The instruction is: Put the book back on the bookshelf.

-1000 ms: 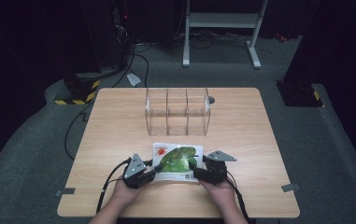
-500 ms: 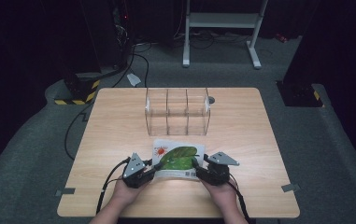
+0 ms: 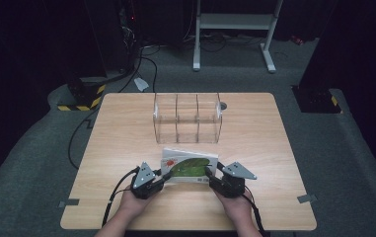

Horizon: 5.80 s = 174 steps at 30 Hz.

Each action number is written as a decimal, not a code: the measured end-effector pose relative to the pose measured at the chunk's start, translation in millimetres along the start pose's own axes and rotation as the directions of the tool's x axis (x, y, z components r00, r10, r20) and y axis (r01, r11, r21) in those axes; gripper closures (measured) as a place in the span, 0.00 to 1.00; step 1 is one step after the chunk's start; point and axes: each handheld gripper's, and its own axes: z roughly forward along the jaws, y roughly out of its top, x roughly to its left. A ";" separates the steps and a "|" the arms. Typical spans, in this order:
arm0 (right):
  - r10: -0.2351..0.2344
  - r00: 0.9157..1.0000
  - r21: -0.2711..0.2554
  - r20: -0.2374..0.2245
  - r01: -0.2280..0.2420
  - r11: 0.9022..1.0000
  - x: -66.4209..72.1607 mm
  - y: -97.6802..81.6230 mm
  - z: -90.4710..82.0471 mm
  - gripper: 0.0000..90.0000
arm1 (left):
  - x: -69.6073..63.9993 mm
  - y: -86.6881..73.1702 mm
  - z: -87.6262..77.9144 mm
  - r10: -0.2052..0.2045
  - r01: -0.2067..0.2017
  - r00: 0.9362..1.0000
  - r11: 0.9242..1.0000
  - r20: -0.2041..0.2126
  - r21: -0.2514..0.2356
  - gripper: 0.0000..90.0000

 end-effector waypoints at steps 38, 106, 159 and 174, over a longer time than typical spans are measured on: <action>-0.069 0.990 -0.026 -0.122 0.067 0.997 -5.9 5.6 -8.0 0.38 | 11.2 -10.9 -9.2 -0.039 0.042 0.998 0.997 -0.050 0.061 0.55; -0.186 0.975 -0.098 -0.126 0.174 0.980 -4.6 -1.4 -28.5 0.83 | 83.5 -30.6 -9.6 -0.143 0.244 0.930 0.930 -0.340 0.276 0.34; -0.037 0.999 -0.035 0.018 0.038 0.999 -22.3 1.4 -32.9 0.83 | 86.4 -33.0 -9.7 -0.189 0.284 0.924 0.922 -0.333 0.264 0.27; -0.046 0.998 -0.024 0.034 0.047 0.999 -19.6 3.5 -31.4 0.84 | 86.3 -32.9 -9.7 -0.189 0.284 0.924 0.922 -0.333 0.264 0.28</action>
